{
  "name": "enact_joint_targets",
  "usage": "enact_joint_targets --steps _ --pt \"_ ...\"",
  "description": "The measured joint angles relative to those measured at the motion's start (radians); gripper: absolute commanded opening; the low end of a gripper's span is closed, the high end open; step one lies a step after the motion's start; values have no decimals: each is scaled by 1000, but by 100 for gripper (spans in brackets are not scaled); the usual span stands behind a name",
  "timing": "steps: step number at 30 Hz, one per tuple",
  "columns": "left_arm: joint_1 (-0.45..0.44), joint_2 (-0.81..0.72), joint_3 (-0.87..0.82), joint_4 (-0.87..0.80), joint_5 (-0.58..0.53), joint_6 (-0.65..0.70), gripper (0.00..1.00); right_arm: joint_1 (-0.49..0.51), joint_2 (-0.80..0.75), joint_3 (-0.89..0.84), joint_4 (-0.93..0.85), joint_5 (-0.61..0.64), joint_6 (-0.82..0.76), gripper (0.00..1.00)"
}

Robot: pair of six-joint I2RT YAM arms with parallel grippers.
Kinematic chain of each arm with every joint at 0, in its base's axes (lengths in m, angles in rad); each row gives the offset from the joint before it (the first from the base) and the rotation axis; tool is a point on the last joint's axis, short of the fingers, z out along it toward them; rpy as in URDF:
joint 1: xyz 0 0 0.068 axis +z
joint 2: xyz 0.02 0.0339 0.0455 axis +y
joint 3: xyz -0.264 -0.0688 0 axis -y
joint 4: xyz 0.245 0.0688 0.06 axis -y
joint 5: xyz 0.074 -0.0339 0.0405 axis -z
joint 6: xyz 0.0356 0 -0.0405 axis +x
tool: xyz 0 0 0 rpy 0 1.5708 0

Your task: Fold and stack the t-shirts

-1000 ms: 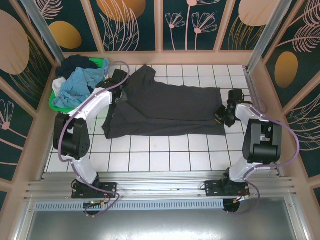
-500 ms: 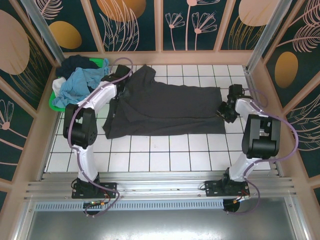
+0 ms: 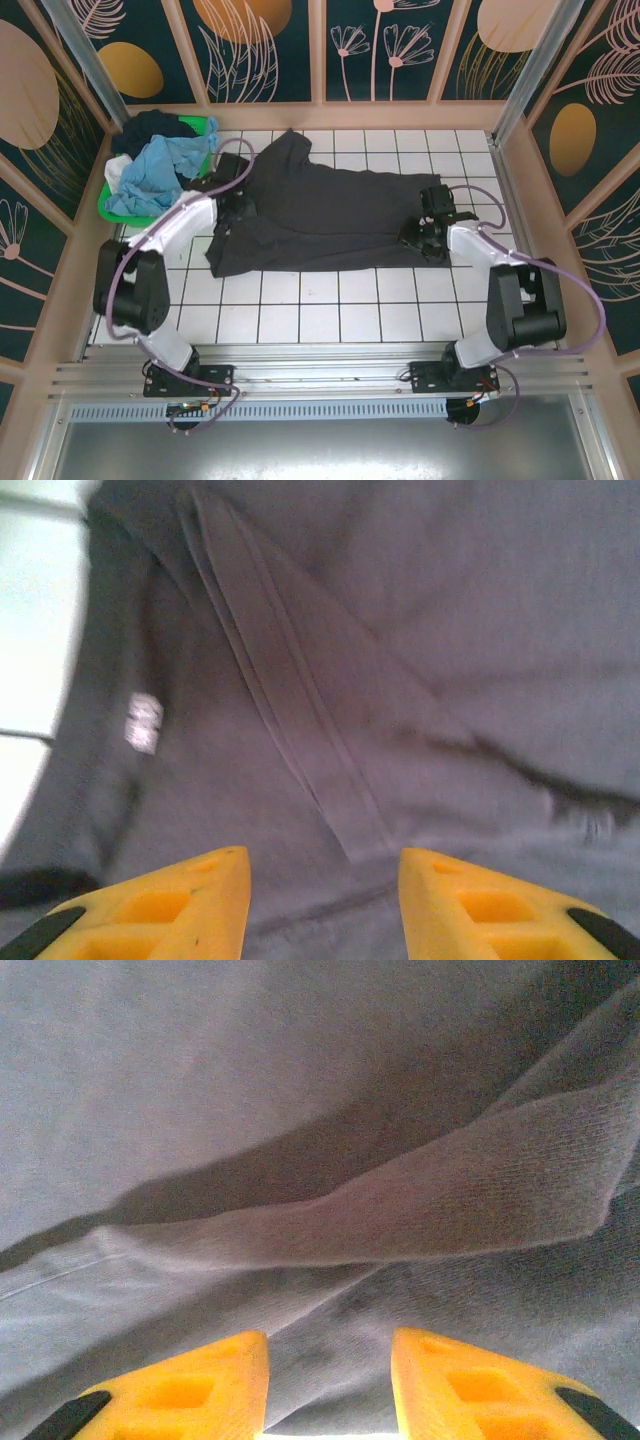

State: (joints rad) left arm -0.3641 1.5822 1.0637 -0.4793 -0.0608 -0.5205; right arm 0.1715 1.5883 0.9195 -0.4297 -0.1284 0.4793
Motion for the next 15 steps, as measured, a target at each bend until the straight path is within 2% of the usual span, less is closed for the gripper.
enact_joint_targets --steps 3,6,11,15 --pt "-9 9 -126 35 12 -27 40 -37 59 55 0 6 -7 35" --pt "-3 56 -178 38 -2 -42 38 -89 109 112 7 11 -19 37" --pt "10 103 -141 61 -27 -42 37 -188 211 201 46 -41 -56 35" --pt "22 146 -95 73 -42 -37 39 -216 261 283 31 -14 -69 38"
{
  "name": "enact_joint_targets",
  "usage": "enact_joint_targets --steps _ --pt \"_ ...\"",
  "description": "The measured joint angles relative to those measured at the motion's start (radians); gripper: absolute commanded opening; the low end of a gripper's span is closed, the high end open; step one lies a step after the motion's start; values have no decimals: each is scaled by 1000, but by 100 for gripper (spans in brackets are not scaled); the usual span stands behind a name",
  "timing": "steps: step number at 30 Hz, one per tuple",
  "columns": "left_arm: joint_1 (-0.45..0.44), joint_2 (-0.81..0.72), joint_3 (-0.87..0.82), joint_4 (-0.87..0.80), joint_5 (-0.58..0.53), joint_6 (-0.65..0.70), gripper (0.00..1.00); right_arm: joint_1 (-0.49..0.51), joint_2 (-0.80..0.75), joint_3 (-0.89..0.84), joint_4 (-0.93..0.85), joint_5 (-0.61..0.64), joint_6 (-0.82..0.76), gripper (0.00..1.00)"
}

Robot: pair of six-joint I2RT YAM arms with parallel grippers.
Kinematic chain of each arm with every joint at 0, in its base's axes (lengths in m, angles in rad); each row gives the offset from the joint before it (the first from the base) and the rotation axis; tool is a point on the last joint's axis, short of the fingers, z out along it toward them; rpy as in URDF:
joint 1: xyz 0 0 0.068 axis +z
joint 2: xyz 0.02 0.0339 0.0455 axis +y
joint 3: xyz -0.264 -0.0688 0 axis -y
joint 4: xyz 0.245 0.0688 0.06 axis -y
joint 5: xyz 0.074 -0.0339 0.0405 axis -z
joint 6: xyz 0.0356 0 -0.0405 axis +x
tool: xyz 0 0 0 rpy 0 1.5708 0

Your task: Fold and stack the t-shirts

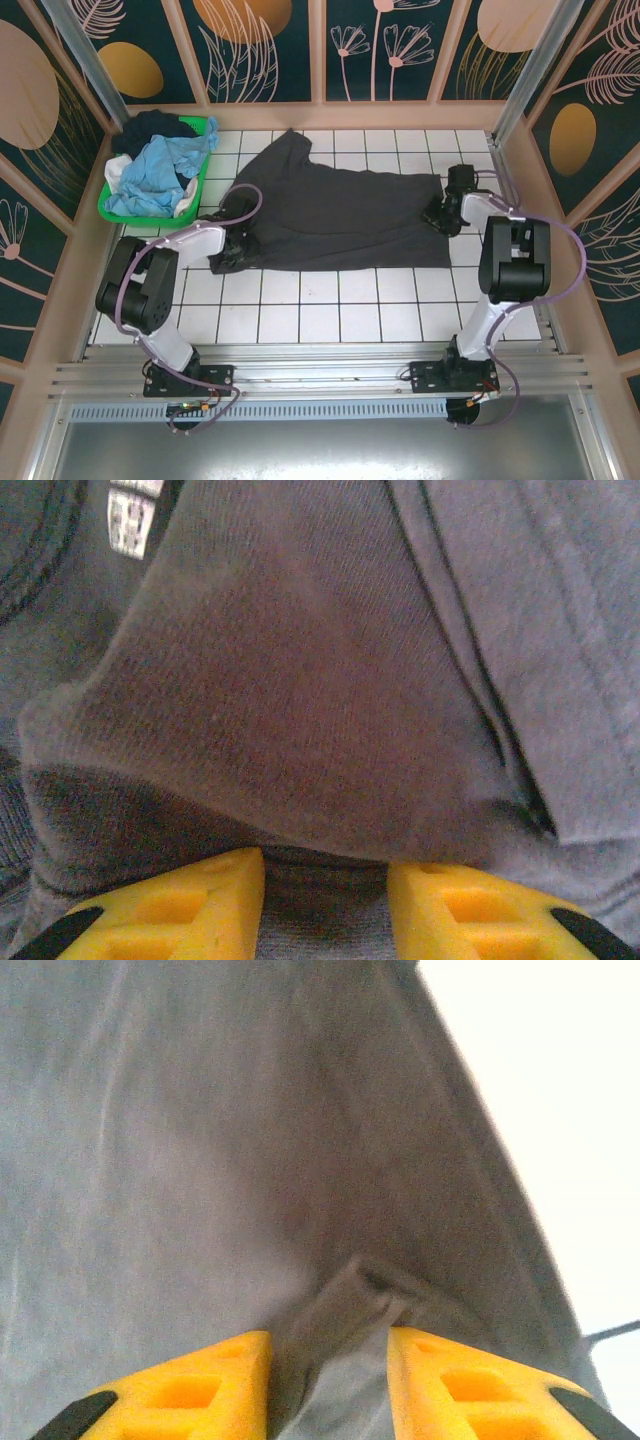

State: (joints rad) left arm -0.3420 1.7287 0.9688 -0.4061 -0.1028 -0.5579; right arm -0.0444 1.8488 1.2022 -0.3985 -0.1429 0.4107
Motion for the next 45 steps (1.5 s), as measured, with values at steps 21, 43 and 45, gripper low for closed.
enact_joint_targets --steps 21,43,45 --pt "77 -5 -13 35 -11 25 50 5 -452 -573 75 10 143 28" --pt "104 -42 -51 81 13 8 50 -43 -463 -583 73 -10 137 16" --pt "107 -85 -95 83 16 -1 50 -77 -473 -584 69 -9 124 14"
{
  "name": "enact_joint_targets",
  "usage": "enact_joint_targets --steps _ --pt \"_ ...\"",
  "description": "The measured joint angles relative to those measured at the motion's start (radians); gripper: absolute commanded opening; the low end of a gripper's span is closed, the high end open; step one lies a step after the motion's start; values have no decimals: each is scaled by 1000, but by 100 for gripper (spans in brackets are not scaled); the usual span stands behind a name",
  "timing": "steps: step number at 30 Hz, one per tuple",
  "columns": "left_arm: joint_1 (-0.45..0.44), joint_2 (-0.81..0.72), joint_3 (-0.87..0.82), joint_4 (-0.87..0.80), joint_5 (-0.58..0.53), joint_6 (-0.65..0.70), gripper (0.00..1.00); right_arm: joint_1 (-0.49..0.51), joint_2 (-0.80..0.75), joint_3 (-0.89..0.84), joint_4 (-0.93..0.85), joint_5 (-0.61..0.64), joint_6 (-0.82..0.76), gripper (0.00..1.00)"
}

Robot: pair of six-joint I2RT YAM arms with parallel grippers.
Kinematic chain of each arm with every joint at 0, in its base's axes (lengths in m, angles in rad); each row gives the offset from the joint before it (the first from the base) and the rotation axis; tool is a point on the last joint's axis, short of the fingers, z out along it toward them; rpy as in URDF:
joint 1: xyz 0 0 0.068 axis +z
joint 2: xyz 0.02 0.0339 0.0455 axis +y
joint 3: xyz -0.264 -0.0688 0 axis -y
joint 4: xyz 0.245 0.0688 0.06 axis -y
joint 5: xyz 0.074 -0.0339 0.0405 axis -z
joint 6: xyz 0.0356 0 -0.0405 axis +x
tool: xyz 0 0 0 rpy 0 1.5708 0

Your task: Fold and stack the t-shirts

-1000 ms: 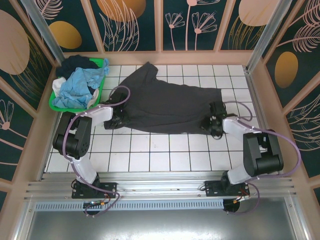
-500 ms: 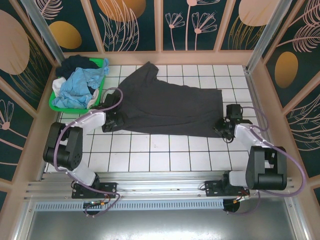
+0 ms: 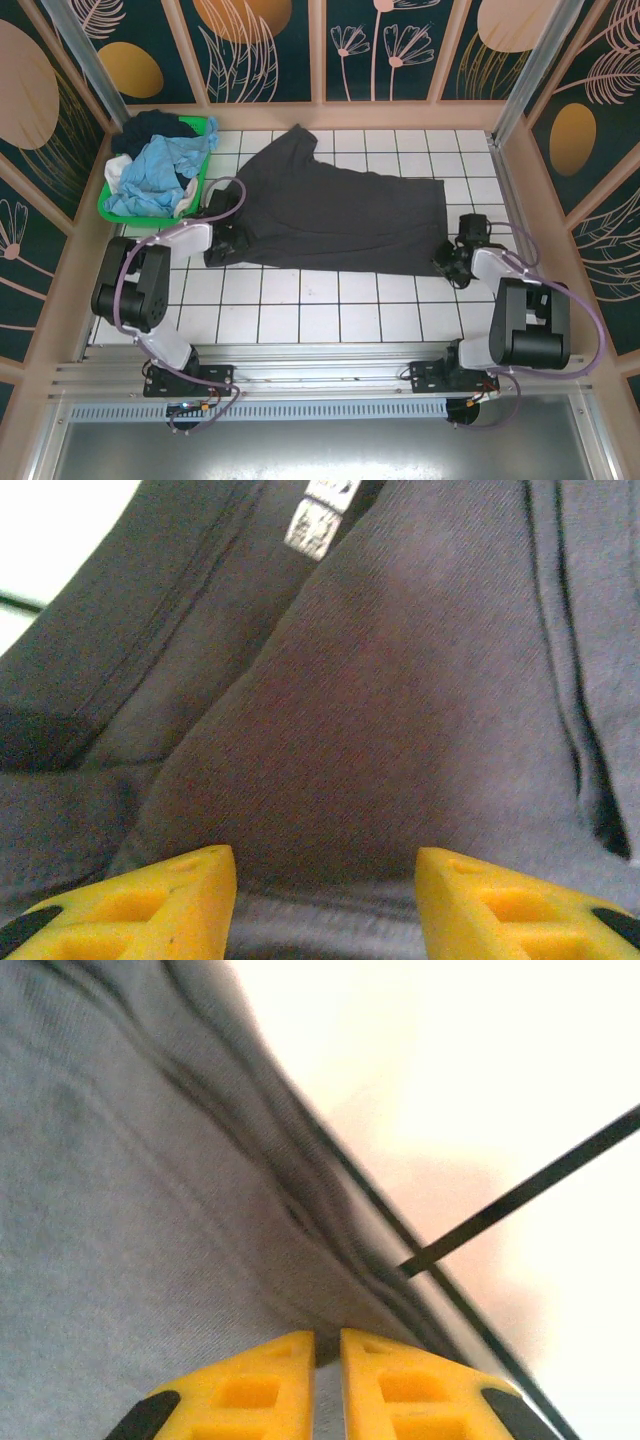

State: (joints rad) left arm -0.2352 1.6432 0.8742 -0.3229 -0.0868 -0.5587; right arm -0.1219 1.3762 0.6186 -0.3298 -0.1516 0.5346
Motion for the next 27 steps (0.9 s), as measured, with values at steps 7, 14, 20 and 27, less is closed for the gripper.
enact_joint_targets --steps 7,14,20,27 --pt "1 -184 -154 -33 16 -37 52 7 -65 31 -53 1 -29 21" --pt "1 -173 -34 -87 35 -26 54 109 35 219 -32 34 -47 27" --pt "1 -61 224 -81 44 15 55 120 241 291 44 71 -65 26" --pt "1 198 379 -49 82 43 54 62 319 286 68 69 -64 26"
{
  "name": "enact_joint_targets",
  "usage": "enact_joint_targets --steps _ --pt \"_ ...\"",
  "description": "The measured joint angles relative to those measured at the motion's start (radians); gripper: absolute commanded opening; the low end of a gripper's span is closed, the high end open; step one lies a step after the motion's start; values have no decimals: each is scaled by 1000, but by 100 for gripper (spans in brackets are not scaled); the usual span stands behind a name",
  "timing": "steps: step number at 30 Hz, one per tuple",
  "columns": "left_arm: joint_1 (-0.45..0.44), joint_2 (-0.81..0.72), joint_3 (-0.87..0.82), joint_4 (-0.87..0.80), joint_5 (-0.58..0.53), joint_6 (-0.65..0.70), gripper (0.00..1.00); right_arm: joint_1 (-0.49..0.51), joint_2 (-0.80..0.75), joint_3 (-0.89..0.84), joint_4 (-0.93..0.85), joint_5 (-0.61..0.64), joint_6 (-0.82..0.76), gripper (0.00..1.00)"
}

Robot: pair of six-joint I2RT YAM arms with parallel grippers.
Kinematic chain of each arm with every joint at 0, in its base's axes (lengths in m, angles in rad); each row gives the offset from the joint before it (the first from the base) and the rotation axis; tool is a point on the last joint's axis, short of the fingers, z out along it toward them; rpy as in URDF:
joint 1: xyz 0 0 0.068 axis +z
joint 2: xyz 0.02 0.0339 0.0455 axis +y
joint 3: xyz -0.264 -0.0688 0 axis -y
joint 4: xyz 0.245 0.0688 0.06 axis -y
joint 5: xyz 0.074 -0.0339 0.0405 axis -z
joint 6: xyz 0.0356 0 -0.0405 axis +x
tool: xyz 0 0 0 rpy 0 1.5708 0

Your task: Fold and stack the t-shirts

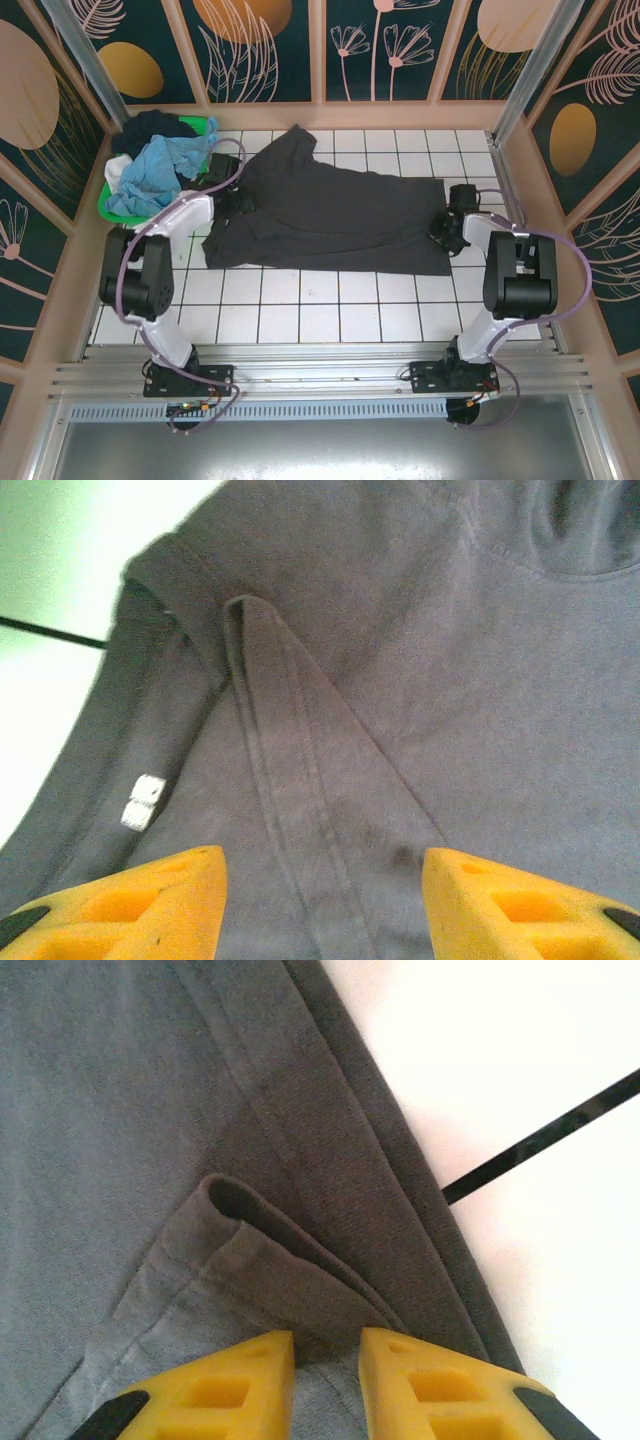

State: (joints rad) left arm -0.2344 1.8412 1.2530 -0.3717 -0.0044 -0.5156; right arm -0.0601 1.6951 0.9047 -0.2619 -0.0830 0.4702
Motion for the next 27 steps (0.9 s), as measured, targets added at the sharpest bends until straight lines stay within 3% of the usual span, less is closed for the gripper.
enact_joint_targets --steps 7,11,15,20,27 --pt "1 78 1 -18 -4 7 54 -5 -158 -73 -31 7 1 31" --pt "1 81 21 -23 -3 7 54 85 -278 -109 -4 4 18 33" --pt "1 86 57 -22 1 10 49 158 -295 -187 58 -24 38 33" --pt "-6 93 79 -23 23 16 48 120 -283 -306 69 -27 42 32" --pt "-27 140 105 -26 31 31 35 64 -351 -376 125 -71 41 33"
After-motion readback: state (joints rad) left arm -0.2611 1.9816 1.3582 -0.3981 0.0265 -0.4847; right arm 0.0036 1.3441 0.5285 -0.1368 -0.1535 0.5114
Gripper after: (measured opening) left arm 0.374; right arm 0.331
